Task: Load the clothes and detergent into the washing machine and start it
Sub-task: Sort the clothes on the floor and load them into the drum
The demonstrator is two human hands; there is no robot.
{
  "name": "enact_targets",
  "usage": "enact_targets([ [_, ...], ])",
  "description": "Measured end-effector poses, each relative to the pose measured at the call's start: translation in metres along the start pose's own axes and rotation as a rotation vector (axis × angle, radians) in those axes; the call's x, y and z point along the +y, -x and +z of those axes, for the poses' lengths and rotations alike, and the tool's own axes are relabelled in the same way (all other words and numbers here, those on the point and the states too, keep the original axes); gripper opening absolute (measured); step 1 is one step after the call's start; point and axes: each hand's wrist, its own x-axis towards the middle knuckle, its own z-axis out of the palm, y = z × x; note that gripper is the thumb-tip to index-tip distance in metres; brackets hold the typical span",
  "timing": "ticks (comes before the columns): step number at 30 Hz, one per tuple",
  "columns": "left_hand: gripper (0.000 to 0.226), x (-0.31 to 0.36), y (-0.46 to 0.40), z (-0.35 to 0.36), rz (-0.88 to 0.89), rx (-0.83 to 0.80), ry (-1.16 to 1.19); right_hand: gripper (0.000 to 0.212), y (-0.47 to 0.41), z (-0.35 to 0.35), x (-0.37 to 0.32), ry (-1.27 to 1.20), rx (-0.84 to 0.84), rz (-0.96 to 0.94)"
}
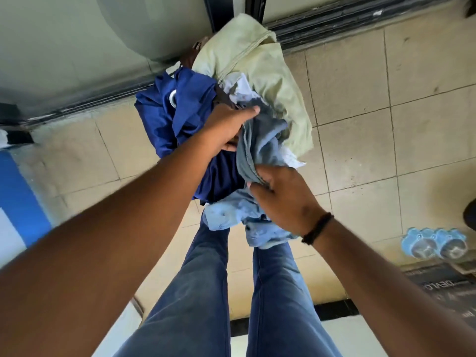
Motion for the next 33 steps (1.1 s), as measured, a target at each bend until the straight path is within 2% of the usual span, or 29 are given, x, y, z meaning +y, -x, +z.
enact_targets([
  [2,0.042,0.003,-0.008,0.007,-0.016,0.077,-0.125,0.037,0.005,-0.006,0.0,0.022,-0.112,0.032],
  [4,0.043,-0.003,-0.005,0.018,-0.057,0.096,-0.261,0.036,0.003,-0.023,0.004,0.145,-0.331,0.097],
  [6,0.024,-0.018,0.007,0.034,0.033,0.025,-0.243,0.03,-0.007,-0.043,0.009,0.212,-0.431,0.134],
  [7,0.011,-0.026,0.022,0.043,0.096,-0.02,-0.184,0.027,-0.015,-0.052,0.01,0.237,-0.39,0.146],
  [8,0.009,-0.032,0.042,0.053,0.156,-0.048,-0.105,0.028,-0.024,-0.058,0.013,0.279,-0.287,0.156],
  [10,0.022,-0.047,0.082,0.074,0.222,-0.086,-0.057,0.026,-0.043,-0.066,0.018,0.324,-0.032,0.194],
  [12,0.015,-0.065,0.124,0.093,0.252,-0.197,-0.057,0.028,-0.065,-0.068,0.018,0.16,0.126,0.247],
  [14,0.007,-0.076,0.164,0.109,0.207,-0.375,0.016,0.044,-0.09,-0.062,0.022,0.097,0.093,0.242],
  [17,0.006,-0.081,0.215,0.125,0.184,-0.637,0.015,0.079,-0.118,-0.034,0.036,0.223,-0.12,0.285],
  [18,0.003,-0.079,0.23,0.129,0.172,-0.727,0.023,0.084,-0.121,-0.022,0.043,0.27,-0.185,0.327],
  [20,0.003,-0.071,0.249,0.131,0.158,-0.871,0.006,0.071,-0.118,0.0,0.059,0.442,-0.254,0.36],
  [22,0.013,-0.069,0.249,0.13,0.136,-0.931,0.004,0.043,-0.11,0.014,0.071,0.567,-0.181,0.353],
  [23,0.012,-0.068,0.246,0.128,0.132,-0.943,0.043,0.037,-0.106,0.018,0.074,0.55,-0.141,0.37],
  [25,0.005,-0.07,0.233,0.126,0.105,-0.82,0.186,0.032,-0.097,0.018,0.077,0.407,-0.057,0.422],
  [26,0.006,-0.072,0.222,0.122,0.032,-0.676,0.262,0.031,-0.092,0.015,0.074,0.317,-0.005,0.439],
  [28,0.013,-0.076,0.196,0.109,-0.082,-0.28,0.338,0.027,-0.079,0.003,0.062,0.184,0.113,0.382],
  [30,0.024,-0.076,0.164,0.086,0.016,0.139,0.264,0.016,-0.06,-0.007,0.042,0.102,0.229,0.232],
  [31,0.036,-0.073,0.147,0.073,0.085,0.285,0.249,0.016,-0.05,-0.009,0.031,0.059,0.271,0.161],
  [33,0.061,-0.054,0.12,0.05,0.119,0.419,0.248,0.021,-0.028,-0.008,0.011,-0.045,0.323,0.065],
])
